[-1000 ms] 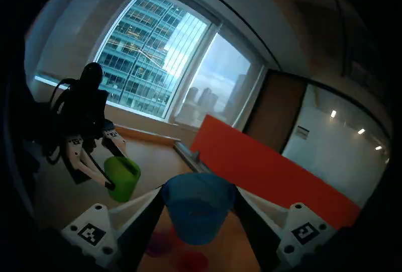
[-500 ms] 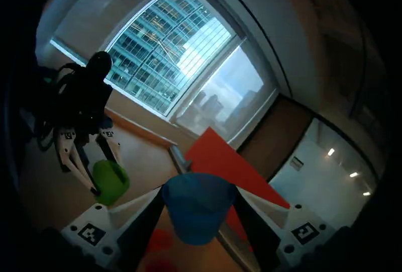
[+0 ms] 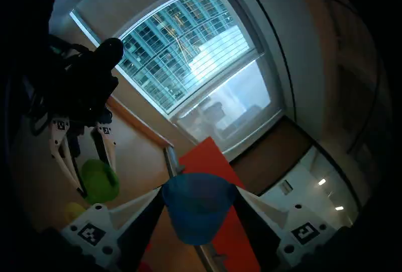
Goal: Pour water
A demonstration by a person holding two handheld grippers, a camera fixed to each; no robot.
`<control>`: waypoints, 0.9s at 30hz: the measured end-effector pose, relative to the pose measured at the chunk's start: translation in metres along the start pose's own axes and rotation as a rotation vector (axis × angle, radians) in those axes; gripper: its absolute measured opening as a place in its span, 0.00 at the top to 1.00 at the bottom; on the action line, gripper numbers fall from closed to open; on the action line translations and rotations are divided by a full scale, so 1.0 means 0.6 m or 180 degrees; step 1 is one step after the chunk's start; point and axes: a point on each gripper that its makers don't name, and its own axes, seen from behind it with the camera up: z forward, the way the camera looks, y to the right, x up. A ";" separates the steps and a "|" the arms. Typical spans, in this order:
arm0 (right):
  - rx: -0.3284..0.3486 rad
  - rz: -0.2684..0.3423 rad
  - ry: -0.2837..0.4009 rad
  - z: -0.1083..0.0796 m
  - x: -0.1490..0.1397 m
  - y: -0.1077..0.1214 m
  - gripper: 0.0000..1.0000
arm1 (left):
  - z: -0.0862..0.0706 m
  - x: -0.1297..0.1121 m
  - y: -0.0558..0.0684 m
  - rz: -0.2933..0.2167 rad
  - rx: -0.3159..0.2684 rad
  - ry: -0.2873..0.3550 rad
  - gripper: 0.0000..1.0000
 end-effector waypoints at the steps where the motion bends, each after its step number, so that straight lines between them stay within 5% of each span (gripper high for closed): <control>1: 0.0001 -0.0024 0.0006 0.002 0.002 0.002 0.06 | 0.000 0.000 0.001 -0.0002 -0.0003 0.0002 0.12; 27: -0.0008 -0.0670 0.0108 0.033 0.043 0.018 0.07 | 0.011 0.003 0.005 0.0001 -0.0055 0.0012 0.12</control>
